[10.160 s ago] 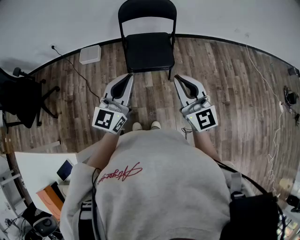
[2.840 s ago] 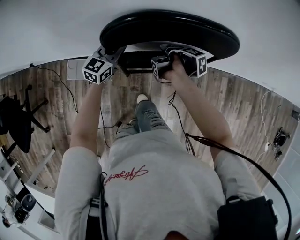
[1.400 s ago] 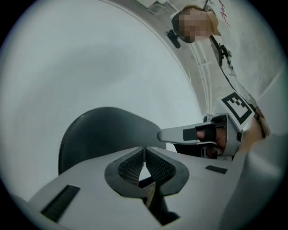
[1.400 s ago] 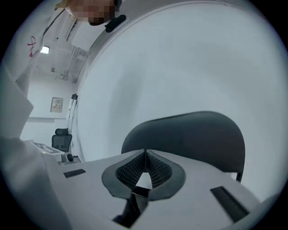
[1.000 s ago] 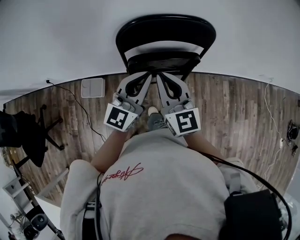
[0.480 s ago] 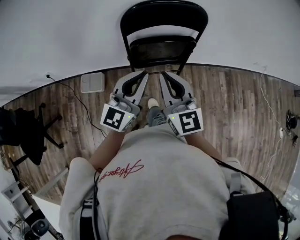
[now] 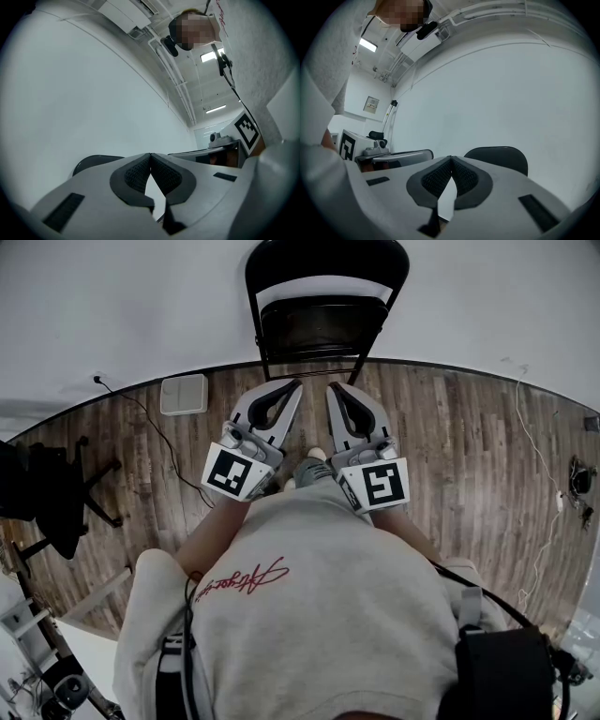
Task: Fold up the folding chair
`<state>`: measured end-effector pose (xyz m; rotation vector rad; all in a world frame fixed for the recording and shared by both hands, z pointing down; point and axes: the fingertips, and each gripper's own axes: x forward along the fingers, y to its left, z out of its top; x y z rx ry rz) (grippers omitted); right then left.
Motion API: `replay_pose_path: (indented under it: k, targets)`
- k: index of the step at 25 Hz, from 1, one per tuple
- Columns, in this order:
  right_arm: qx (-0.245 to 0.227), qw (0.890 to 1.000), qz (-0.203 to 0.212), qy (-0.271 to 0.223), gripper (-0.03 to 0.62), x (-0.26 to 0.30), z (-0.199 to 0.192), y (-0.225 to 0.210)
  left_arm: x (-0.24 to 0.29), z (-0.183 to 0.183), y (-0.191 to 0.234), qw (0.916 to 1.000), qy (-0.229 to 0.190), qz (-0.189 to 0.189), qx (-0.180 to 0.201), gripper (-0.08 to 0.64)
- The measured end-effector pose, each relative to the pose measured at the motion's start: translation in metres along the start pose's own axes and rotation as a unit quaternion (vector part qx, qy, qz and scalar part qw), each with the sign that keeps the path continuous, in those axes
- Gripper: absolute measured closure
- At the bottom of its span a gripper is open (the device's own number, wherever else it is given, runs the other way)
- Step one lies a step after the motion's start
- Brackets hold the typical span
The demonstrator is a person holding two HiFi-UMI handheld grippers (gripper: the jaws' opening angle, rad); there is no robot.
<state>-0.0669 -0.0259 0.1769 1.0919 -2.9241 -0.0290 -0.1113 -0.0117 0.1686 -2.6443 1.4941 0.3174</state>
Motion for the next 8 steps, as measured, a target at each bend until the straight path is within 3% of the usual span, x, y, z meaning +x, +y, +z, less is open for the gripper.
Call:
replay_pose_path:
  k: [8]
  targets:
    - [-0.008,1.000,-0.002,-0.009,0.575,-0.021,0.003,-0.001,0.002,0.011,-0.017,0.9999,-0.015,-0.002,0.007,0.544]
